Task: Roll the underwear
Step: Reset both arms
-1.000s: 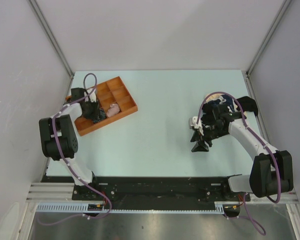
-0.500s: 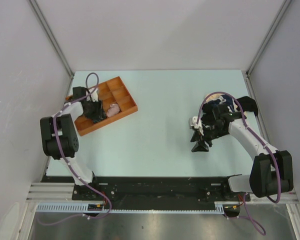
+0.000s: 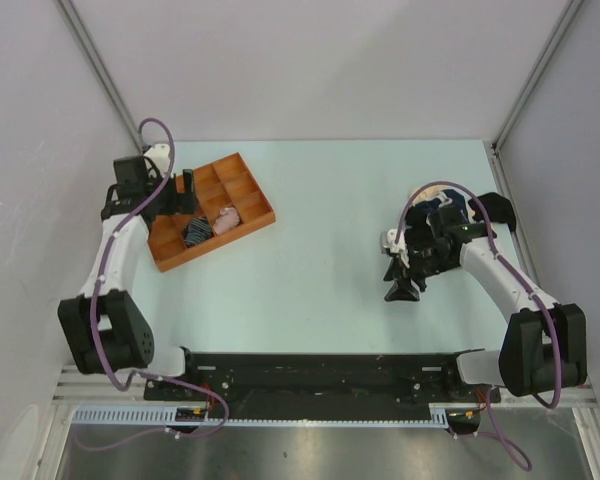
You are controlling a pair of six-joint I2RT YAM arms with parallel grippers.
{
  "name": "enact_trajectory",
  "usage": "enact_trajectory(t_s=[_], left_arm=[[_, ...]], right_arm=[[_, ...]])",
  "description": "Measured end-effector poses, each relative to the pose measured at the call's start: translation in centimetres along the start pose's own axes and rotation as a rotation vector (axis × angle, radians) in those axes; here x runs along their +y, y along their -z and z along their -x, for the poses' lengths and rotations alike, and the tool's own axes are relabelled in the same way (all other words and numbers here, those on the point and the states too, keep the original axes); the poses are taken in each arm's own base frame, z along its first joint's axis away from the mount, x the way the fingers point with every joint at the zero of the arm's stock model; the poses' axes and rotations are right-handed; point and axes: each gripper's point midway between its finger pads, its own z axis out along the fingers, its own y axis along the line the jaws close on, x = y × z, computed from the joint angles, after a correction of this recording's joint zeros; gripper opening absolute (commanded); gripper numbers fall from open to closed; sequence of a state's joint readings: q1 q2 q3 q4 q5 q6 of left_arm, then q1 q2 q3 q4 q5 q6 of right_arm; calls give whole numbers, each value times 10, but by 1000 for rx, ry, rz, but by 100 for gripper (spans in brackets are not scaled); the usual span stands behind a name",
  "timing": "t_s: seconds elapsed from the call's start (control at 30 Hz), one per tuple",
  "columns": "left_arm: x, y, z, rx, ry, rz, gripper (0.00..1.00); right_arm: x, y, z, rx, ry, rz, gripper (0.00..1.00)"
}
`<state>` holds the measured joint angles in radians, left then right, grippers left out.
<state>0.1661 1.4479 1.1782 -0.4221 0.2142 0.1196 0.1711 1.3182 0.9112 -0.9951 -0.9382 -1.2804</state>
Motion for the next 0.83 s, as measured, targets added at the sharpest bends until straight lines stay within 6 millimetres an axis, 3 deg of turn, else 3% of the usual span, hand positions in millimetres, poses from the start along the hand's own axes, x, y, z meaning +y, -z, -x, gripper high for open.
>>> enact_trajectory(t_s=[0.07, 0.1, 0.23, 0.33, 0.5, 0.7, 0.83], left_arm=[[-2, 17, 14, -62, -7, 11, 100], [-4, 29, 21, -105, -14, 14, 100], [-15, 76, 39, -242, 13, 17, 100], [-28, 112, 50, -361, 91, 0, 100], [-58, 156, 46, -496, 184, -118, 100], [-94, 203, 47, -596, 162, -277, 100], [-106, 220, 39, -610, 133, -318, 100]], right_arm=[[-5, 5, 2, 3, -34, -28, 73], [-12, 11, 6, -1, -59, -58, 99], [-48, 45, 30, -56, -152, -210, 100], [-81, 84, 54, -137, -224, -373, 100], [-120, 138, 76, -245, -394, -680, 100], [-135, 187, 96, -353, -486, -956, 100], [-138, 211, 106, -391, -496, -1057, 99]])
